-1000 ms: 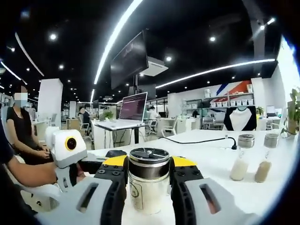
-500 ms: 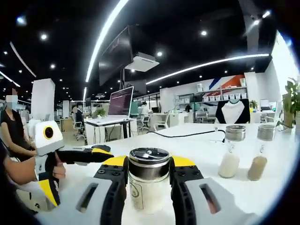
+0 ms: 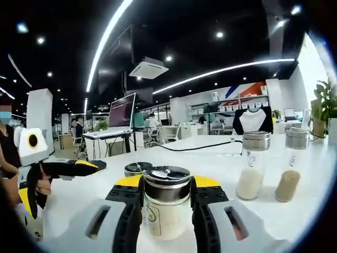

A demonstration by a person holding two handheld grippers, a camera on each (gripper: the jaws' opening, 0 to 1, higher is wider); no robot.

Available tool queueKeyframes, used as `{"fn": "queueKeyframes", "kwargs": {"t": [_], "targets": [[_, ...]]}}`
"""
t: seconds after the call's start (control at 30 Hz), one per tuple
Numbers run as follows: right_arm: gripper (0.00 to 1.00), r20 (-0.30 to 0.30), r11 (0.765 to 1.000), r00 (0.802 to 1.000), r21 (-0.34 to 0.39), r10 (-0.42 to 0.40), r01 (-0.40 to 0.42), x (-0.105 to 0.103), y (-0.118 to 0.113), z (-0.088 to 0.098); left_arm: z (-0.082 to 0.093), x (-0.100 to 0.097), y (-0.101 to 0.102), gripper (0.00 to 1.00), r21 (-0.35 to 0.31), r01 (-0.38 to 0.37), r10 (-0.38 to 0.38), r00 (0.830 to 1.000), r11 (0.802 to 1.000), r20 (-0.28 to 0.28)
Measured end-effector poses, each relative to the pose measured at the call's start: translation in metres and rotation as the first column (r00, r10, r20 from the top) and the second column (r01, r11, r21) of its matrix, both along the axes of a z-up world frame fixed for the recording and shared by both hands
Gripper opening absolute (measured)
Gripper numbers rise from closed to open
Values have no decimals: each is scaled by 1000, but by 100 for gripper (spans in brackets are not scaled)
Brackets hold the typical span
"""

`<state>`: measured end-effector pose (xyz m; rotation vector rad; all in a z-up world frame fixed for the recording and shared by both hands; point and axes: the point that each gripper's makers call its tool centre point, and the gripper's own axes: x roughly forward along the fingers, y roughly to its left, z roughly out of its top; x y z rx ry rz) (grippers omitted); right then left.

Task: Rotate the seasoning bottle until the label or dispensing opening points toward the visible target arrow and the bottle remains upright within the marked orientation range

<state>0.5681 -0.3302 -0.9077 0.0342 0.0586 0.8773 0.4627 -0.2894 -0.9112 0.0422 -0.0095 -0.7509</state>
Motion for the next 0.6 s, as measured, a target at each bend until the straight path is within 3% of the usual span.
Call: {"fn": "queueKeyframes", "kwargs": {"t": [0.2,0.43,0.6], "targets": [[33,0,999,1000,-24,-21,21,9,-5,-10,1,0,2,100,6,-5,5,1000,1000,4],[33,47,998,999,-60,-12,15,6,-10,-11,2,1,5,100,13,-13,13,1000,1000,10],[33,36,999,999,-54,-2,3,7,-11,-11,1,0,3,100,19,-11,11,1000,1000,8]]}}
